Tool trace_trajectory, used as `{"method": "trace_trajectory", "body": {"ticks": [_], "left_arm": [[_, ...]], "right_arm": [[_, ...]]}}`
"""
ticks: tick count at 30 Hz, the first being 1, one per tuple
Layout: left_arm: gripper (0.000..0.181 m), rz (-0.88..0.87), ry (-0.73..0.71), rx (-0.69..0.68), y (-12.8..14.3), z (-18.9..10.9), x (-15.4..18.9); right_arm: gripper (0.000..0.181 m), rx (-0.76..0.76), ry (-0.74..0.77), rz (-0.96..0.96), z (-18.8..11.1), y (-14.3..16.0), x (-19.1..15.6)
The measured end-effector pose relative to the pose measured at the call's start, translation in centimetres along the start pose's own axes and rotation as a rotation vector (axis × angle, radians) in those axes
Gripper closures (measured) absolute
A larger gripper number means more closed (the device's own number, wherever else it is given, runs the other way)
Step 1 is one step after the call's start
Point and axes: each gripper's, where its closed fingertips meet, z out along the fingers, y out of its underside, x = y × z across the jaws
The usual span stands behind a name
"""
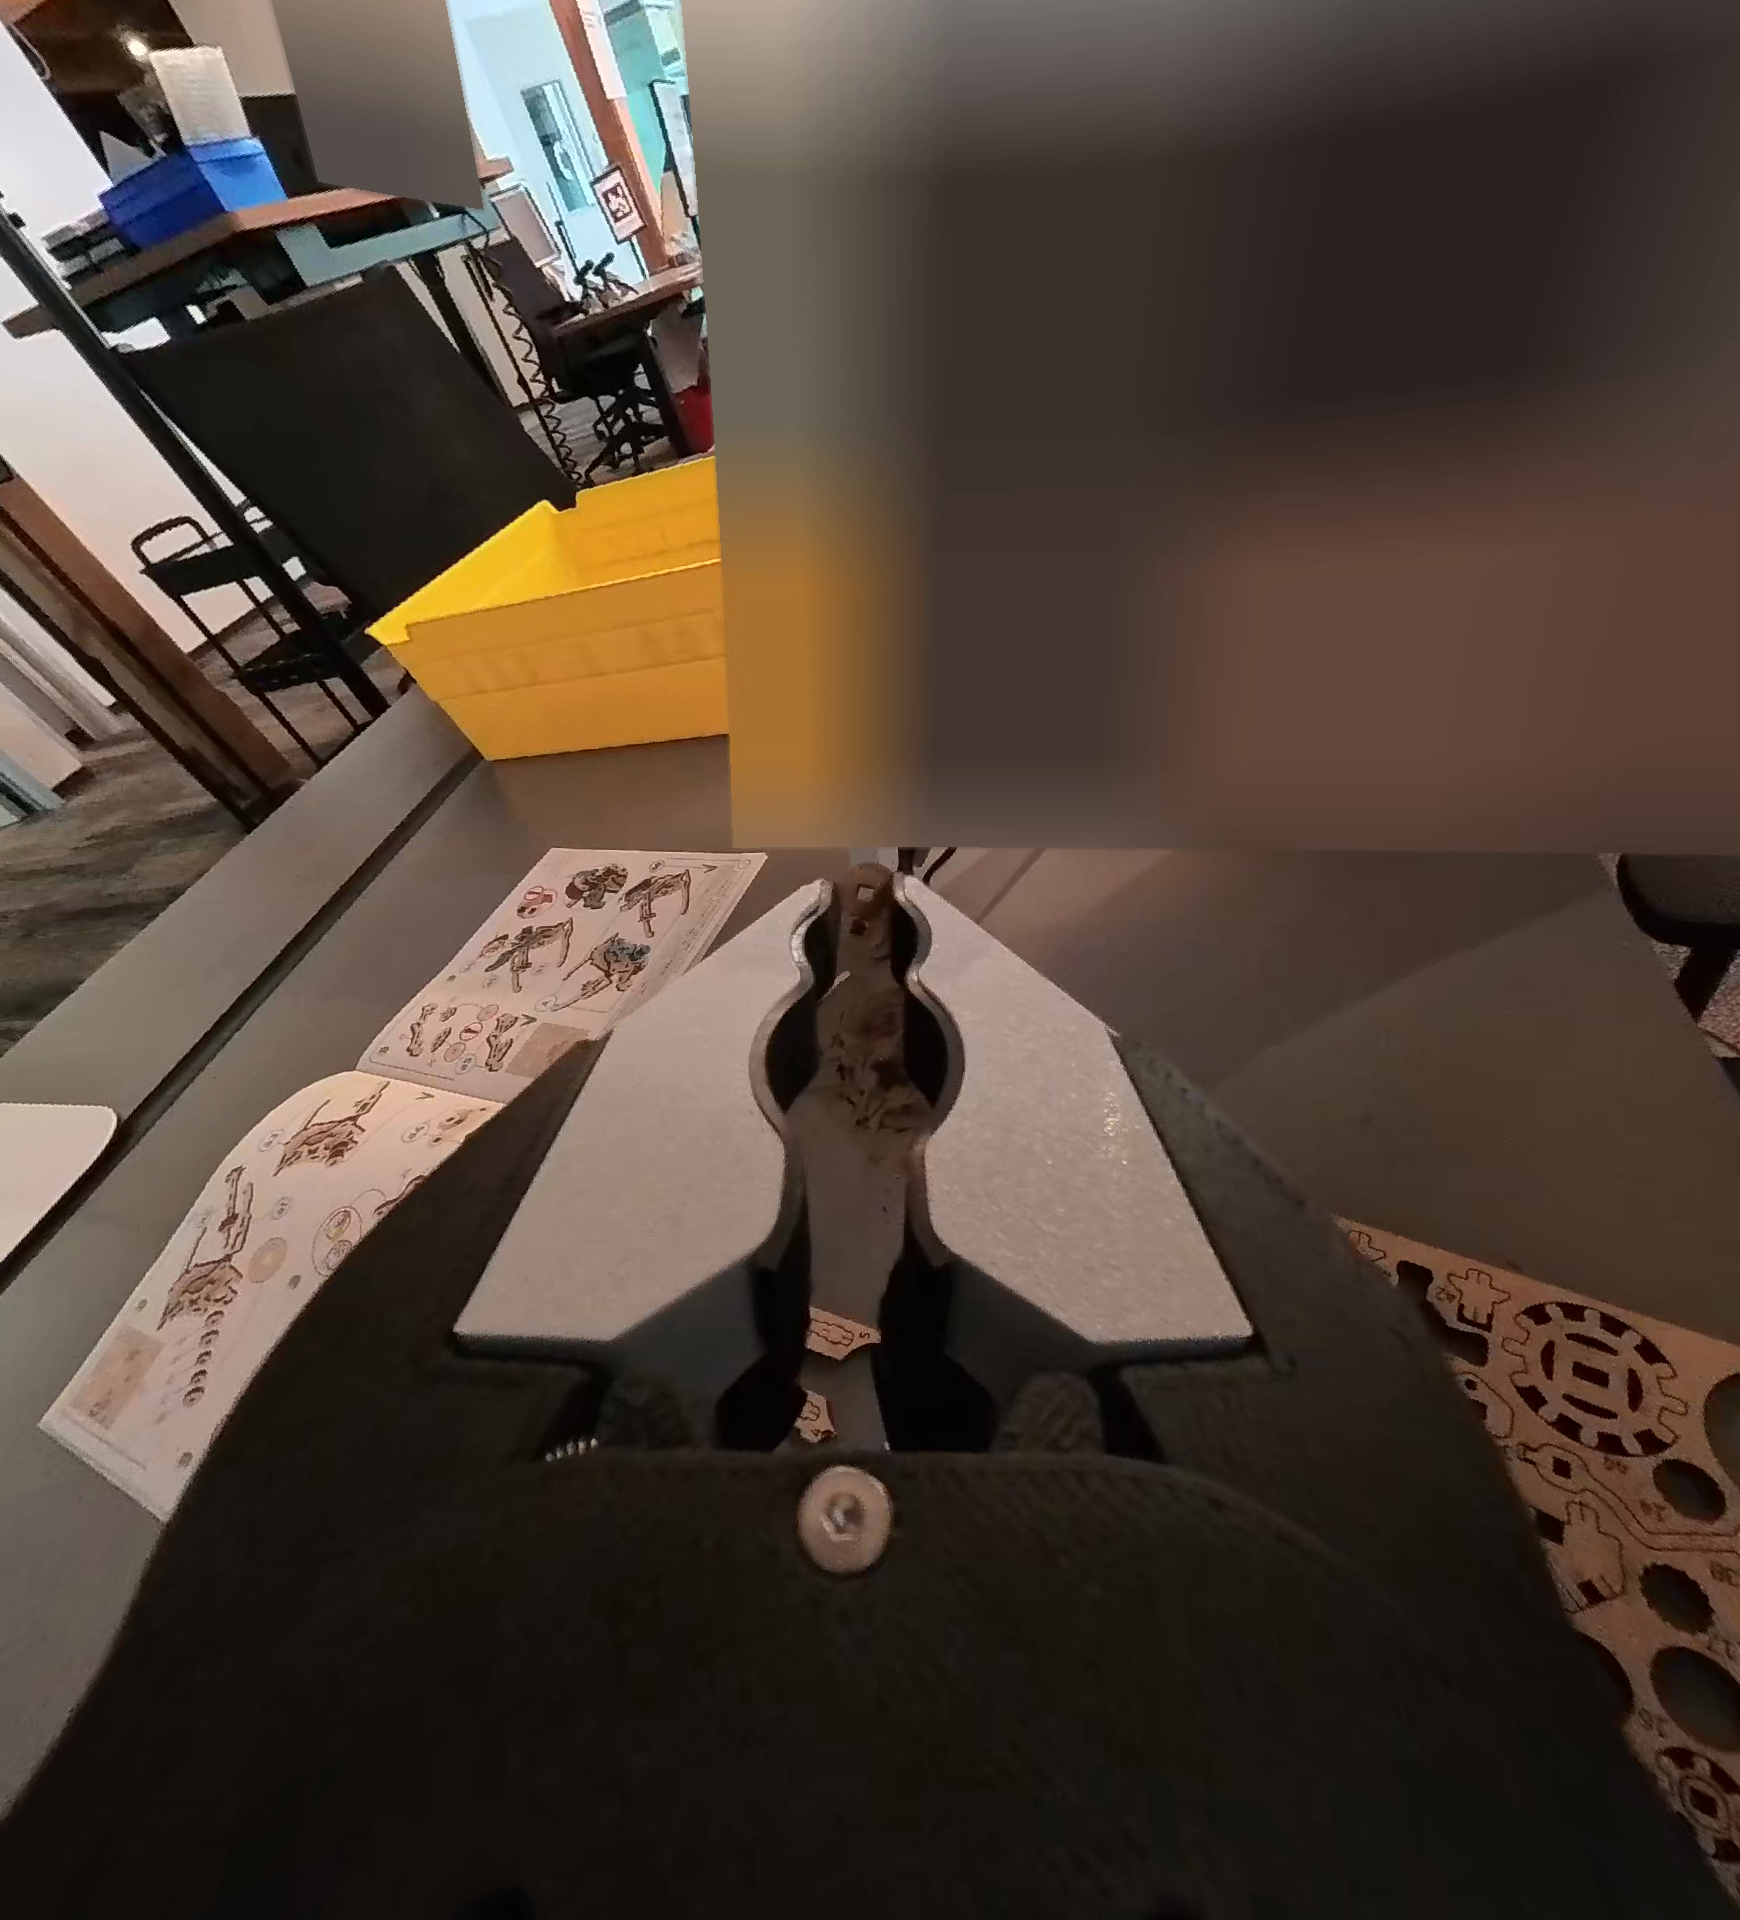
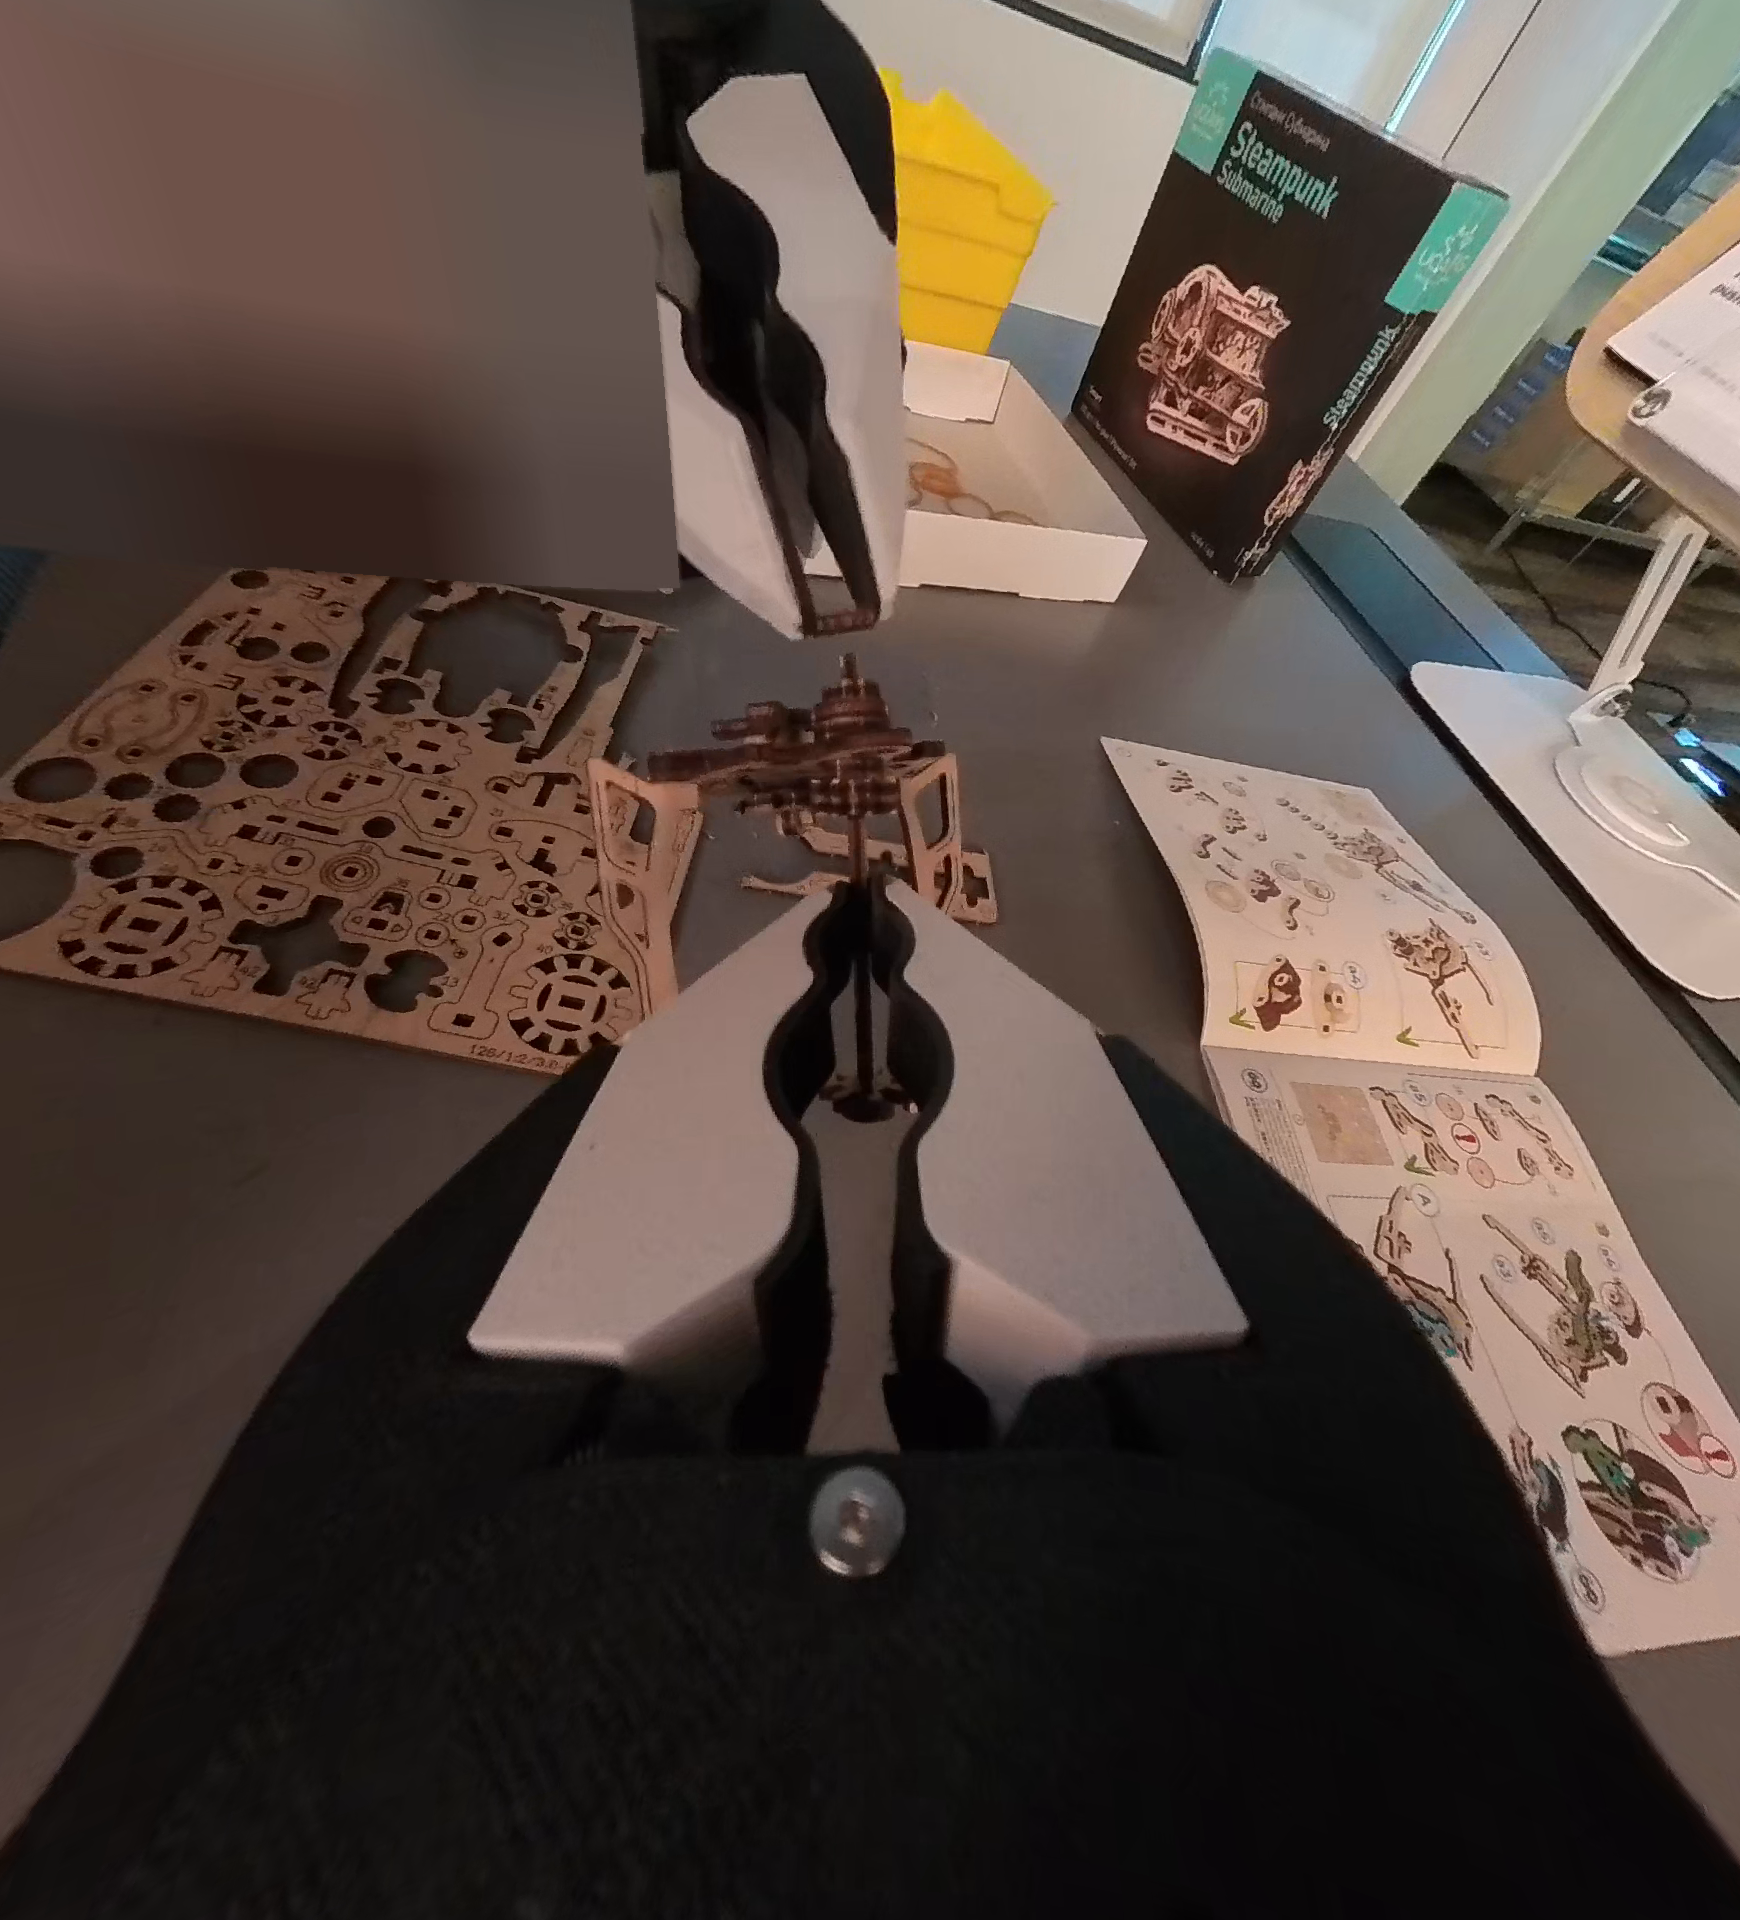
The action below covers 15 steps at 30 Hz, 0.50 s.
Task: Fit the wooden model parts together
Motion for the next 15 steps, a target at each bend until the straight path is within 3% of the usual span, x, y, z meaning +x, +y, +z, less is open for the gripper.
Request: {"method": "trace_trajectory", "body": {"ticks": [15], "left_arm": [[0.173,0.022,0.047,0.033,-0.25,-0.40,0.78]], "right_arm": [[0.181,0.042,-0.036,-0.020,-0.20,-0.74,-0.90]]}}
